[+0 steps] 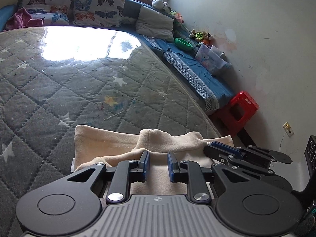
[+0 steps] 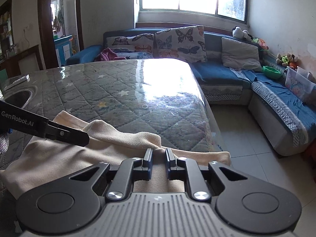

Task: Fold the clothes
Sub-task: 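Lower the shirt onto the table and open both grippers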

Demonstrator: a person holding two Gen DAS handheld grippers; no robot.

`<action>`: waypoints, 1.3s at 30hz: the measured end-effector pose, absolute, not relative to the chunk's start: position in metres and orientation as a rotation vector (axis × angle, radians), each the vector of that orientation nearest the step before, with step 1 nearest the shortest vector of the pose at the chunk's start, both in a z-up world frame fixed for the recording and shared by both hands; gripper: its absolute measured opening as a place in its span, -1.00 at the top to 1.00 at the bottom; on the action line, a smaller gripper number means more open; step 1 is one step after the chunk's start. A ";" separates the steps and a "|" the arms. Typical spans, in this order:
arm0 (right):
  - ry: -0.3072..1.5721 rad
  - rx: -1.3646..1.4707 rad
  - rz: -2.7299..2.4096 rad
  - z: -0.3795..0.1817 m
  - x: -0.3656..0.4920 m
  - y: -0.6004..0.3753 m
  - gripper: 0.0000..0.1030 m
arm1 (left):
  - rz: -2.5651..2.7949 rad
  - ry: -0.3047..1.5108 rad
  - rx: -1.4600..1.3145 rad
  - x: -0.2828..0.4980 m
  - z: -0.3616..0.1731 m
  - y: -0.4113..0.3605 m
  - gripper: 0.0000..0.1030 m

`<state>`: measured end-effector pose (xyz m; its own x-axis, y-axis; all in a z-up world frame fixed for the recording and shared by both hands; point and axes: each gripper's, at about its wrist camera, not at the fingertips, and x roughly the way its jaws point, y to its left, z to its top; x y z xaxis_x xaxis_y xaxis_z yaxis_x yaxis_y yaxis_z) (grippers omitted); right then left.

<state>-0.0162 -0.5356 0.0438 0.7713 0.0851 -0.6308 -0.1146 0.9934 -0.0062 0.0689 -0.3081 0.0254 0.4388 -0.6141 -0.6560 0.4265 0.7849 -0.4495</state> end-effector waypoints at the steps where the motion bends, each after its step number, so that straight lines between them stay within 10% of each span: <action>1: 0.675 -0.051 0.107 0.045 -0.017 -0.535 0.74 | -0.653 0.907 -0.228 0.068 0.026 -0.308 0.59; 26: 0.674 -0.136 0.219 0.046 -0.001 -0.498 0.39 | -0.662 0.883 -0.166 0.043 0.035 -0.302 0.53; 39: 0.627 -0.105 0.140 0.064 -0.048 -0.508 -0.33 | -0.643 0.834 -0.114 0.013 0.043 -0.296 -0.08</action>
<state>-0.0481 -0.5077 0.0637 0.8007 0.0987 -0.5909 -0.1623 0.9852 -0.0554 0.0130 -0.2963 0.0434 0.4954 -0.5727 -0.6532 0.4863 0.8059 -0.3377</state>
